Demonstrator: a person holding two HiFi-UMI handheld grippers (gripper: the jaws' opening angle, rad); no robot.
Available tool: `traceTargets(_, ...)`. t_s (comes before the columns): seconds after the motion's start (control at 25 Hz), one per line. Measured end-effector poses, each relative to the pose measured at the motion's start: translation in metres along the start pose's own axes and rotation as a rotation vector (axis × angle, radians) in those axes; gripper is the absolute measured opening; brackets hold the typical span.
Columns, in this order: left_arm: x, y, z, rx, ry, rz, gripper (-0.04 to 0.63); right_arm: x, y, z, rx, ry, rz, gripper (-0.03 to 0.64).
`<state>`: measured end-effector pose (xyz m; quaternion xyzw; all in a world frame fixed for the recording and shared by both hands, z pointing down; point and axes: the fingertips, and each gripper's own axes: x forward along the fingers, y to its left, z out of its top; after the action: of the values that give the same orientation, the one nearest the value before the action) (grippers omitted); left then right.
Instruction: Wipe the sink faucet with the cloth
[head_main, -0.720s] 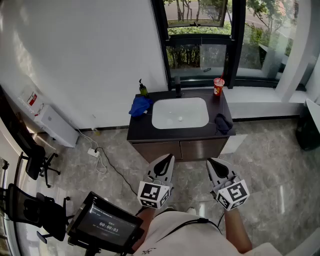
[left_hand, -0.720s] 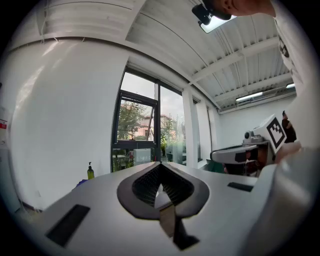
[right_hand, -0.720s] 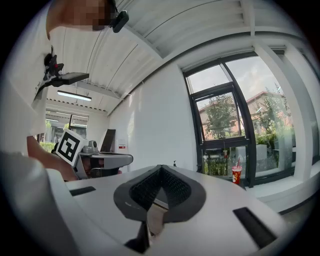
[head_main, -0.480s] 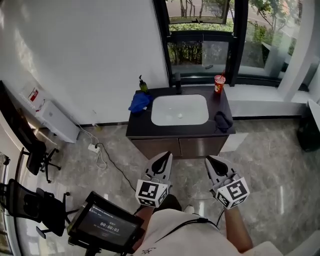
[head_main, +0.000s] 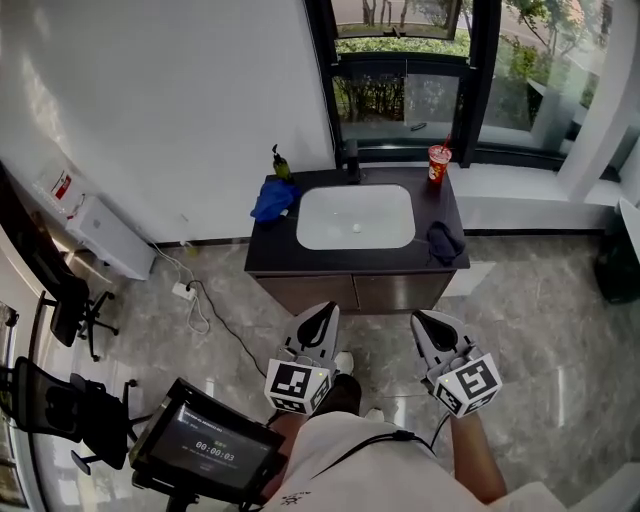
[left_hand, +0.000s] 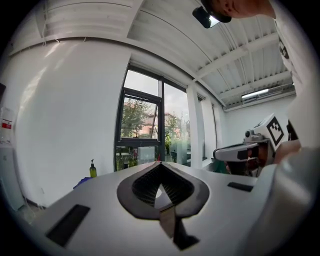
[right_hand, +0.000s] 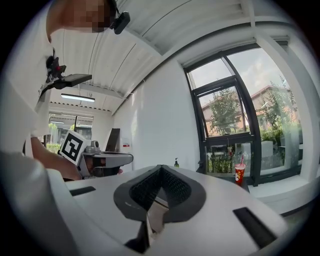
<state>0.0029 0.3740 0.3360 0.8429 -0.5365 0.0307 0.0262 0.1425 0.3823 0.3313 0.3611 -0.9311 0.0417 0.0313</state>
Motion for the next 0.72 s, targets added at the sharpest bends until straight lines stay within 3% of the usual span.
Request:
traceTargets(0.32, 0.053, 0.029, -0.008, -0.015, 0.002, -0.038, -0.006, 0.043, -0.035, -0.008, 0.016, 0.016, -0.031, 0.003)
traceTargets(0.72, 0.144, 0.117, 0.009, -0.008, -0.006, -0.115, -0.006, 0.156, -0.082, 0.019, 0.012, 0.006, -0.061, 0.003)
